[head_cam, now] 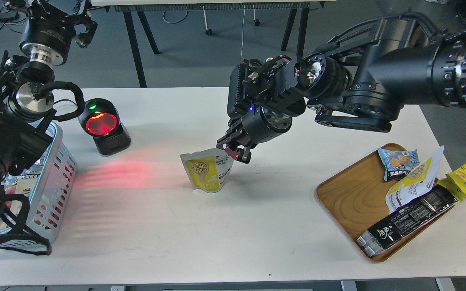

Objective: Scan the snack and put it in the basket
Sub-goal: 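Open the right gripper and withdraw the right arm upward, then reach the left gripper to the yellow packet and grasp it, then lift the yellow packet and hold it in front of the scanner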

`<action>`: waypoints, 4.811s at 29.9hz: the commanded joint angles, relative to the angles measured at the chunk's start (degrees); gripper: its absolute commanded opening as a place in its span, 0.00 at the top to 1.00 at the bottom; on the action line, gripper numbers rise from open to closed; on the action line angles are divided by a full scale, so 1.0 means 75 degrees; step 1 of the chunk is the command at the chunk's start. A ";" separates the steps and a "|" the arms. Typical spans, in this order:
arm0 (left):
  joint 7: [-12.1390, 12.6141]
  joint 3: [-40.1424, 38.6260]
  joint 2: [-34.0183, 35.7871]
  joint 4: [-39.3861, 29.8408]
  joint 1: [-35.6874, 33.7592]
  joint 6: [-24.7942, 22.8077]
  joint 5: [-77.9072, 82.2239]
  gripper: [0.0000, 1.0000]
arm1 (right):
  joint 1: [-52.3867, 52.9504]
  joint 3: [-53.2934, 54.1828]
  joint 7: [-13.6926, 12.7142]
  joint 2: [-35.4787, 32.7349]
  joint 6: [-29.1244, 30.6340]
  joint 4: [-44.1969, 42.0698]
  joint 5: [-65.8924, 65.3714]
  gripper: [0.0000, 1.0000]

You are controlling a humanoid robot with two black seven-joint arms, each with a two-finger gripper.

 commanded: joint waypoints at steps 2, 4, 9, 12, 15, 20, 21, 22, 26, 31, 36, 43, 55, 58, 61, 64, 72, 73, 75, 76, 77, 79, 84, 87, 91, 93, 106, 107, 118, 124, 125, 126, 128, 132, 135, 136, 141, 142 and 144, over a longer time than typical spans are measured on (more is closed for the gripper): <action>-0.0009 0.0000 0.0013 0.0000 0.0002 0.0000 0.0000 0.00 | 0.0145 0.0135 0.0000 0.0000 -0.0011 0.0060 0.0126 0.67; -0.0009 -0.0012 0.0013 0.0000 -0.0009 0.0000 0.0000 0.00 | 0.0239 0.0275 0.0000 0.0000 -0.0011 0.0060 0.0162 0.54; 0.0026 0.0000 0.0118 0.0000 -0.0021 0.0000 0.0000 0.00 | 0.0356 0.1130 0.0000 -0.0677 0.0000 0.0423 0.0174 0.41; 0.0049 0.0000 0.0153 0.0000 -0.0044 0.0000 0.0012 0.00 | 0.0333 0.1727 0.0000 -0.1626 0.0024 0.0575 0.0197 0.37; 0.0096 0.0128 0.0235 -0.0152 -0.0091 0.0000 0.0023 0.00 | 0.0204 0.2290 0.0000 -0.2330 0.0339 0.0623 0.0570 0.31; 0.0178 0.0924 0.0668 -0.0808 -0.0571 0.0000 0.0199 0.01 | -0.0393 0.3239 0.0000 -0.3478 0.0633 0.0670 0.2023 0.03; 0.0178 0.1077 0.0797 -0.0925 -0.0723 0.0000 0.0246 0.01 | -0.0498 0.3404 0.0000 -0.3759 0.0645 0.0658 0.2222 0.03; 0.0190 0.1217 0.0925 -0.1019 -0.0863 0.0000 0.0339 0.01 | -0.0604 0.3568 0.0000 -0.4029 0.0656 0.0658 0.2398 0.03; 0.0692 0.1652 0.1173 -0.1359 -0.1625 0.0000 0.1158 0.01 | -0.1130 0.4084 0.0000 -0.4955 0.0657 0.0611 0.3405 0.02; 0.1127 0.1676 0.1278 -0.1874 -0.2200 0.0000 0.2201 0.01 | -0.2196 0.4857 0.0000 -0.5542 0.0645 0.0401 0.5910 0.01; 0.1092 0.1676 0.1816 -0.3571 -0.2341 0.0000 0.4180 0.04 | -0.3088 0.5619 0.0000 -0.5613 0.0773 -0.0208 0.7776 0.01; 0.1046 0.1699 0.2379 -0.6254 -0.2236 0.0000 0.7916 0.15 | -0.4809 0.7117 0.0000 -0.5473 0.1640 -0.1321 1.1103 0.01; 0.1034 0.2998 0.2298 -0.8941 -0.1956 0.0000 1.3670 0.15 | -0.7857 1.0118 0.0000 -0.4174 0.2707 -0.2190 1.3006 0.01; 0.1034 0.3257 0.2298 -0.9362 -0.1301 0.0000 1.5066 0.15 | -0.8221 1.0424 0.0000 -0.3891 0.2696 -0.2260 1.3006 0.01; 0.1034 0.3351 0.2321 -0.9516 -0.0738 0.0000 1.6460 0.15 | -0.8257 1.0495 0.0000 -0.3786 0.2707 -0.2272 1.3006 0.01; 0.1034 0.3351 0.2333 -0.9504 -0.0432 0.0000 1.7272 0.15 | -0.8234 1.0588 0.0000 -0.3785 0.2707 -0.2248 1.3006 0.01; 0.1057 0.3445 0.2286 -0.9411 0.0412 0.0000 1.8307 0.15 | -0.8234 1.0612 0.0000 -0.3797 0.2731 -0.2248 1.2994 0.01; 0.1034 0.3457 0.2286 -0.9341 0.0470 0.0000 1.8307 0.15 | -0.8234 1.0601 0.0000 -0.3797 0.2731 -0.2248 1.2994 0.01; 0.1034 0.3445 0.2251 -0.9095 0.0588 0.0000 1.8307 0.15 | -0.8234 1.0601 0.0000 -0.3785 0.2719 -0.2248 1.2994 0.01; 0.1034 0.3445 0.2228 -0.8955 0.0600 0.0000 1.8307 0.15 | -0.8234 1.0601 0.0000 -0.3797 0.2719 -0.2248 1.2994 0.01; 0.1034 0.3434 0.2181 -0.8849 0.0600 0.0000 1.8307 0.17 | -0.8234 1.0601 0.0000 -0.3797 0.2719 -0.2248 1.2994 0.01; 0.1011 0.3445 0.2029 -0.8778 0.0588 0.0000 1.8307 0.24 | -0.8234 1.0601 0.0000 -0.3797 0.2731 -0.2248 1.2994 0.01; 0.0659 0.3480 0.1970 -0.8766 0.0600 0.0000 1.8307 0.69 | -0.8222 1.0589 0.0000 -0.3797 0.2754 -0.2260 1.2982 0.01; 0.0624 0.3480 0.1970 -0.8766 0.0658 0.0000 1.8307 0.80 | -0.8234 1.0601 0.0000 -0.3797 0.2766 -0.2272 1.2982 0.01; 0.0647 0.3422 0.1958 -0.8766 0.0647 0.0000 1.8307 0.83 | -0.8234 1.0589 0.0000 -0.3809 0.2766 -0.2295 1.2982 0.01; 0.0670 0.3363 0.1946 -0.8766 0.0647 0.0000 1.8307 0.83 | -0.8234 1.0589 0.0000 -0.3797 0.2766 -0.2307 1.2982 0.01; 0.0624 0.3352 0.2099 -0.8871 0.0553 0.0000 1.8307 1.00 | -0.8199 1.0577 0.0000 -0.3855 0.2766 -0.2307 1.2970 0.01; 0.0624 0.3340 0.2099 -0.8883 0.0530 0.0000 1.8307 1.00 | -0.8187 1.0577 0.0000 -0.3867 0.2754 -0.2307 1.2970 0.01; -0.0359 0.2381 0.3398 -0.9633 0.0565 0.0000 1.8307 1.00 | -0.8163 1.0589 0.0000 -0.4031 0.2754 -0.2295 1.2970 0.01; -0.1192 0.1852 0.4523 -0.9563 0.0588 0.0000 1.8307 1.00 | -0.8163 1.0601 0.0000 -0.4031 0.2743 -0.2284 1.2970 0.01; -0.1235 0.1852 0.4664 -0.9540 0.0600 0.0000 1.8307 1.00 | -0.8163 1.0589 0.0000 -0.4031 0.2743 -0.2284 1.2970 0.01; -0.1235 0.1852 0.4781 -0.9516 0.0612 0.0000 1.8307 1.00 | -0.8163 1.0600 0.0000 -0.4031 0.2743 -0.2284 1.2970 0.01; -0.1235 0.1875 0.4946 -0.9411 0.0635 0.0000 1.8307 1.00 | -0.8163 1.0612 0.0000 -0.4020 0.2743 -0.2284 1.2970 0.01; -0.1235 0.1945 0.4970 -0.8919 0.0647 0.0000 1.8307 1.00 | -0.8163 1.0647 0.0000 -0.4020 0.2731 -0.2284 1.2970 0.01; -0.1235 0.1957 0.4981 -0.8801 0.0659 0.0000 1.8307 1.00 | -0.8140 1.0647 0.0000 -0.4043 0.2742 -0.2272 1.2970 0.01; -0.1235 0.1969 0.4993 -0.8789 0.0670 0.0000 1.8307 1.00 | -0.8140 1.0647 0.0000 -0.4043 0.2743 -0.2272 1.2970 0.01; -0.1235 0.2109 0.5017 -0.8544 0.0799 0.0000 1.8307 1.00 | -0.8140 1.0636 0.0000 -0.4067 0.2754 -0.2284 1.2970 0.01; -0.1235 0.2109 0.5017 -0.8508 0.0799 0.0000 1.8307 1.00 | -0.8128 1.0636 0.0000 -0.4067 0.2754 -0.2284 1.2970 0.01; -0.1235 0.2109 0.5028 -0.8438 0.0799 0.0000 1.8307 1.00 | -0.8128 1.0636 0.0000 -0.4055 0.2754 -0.2284 1.2970 0.01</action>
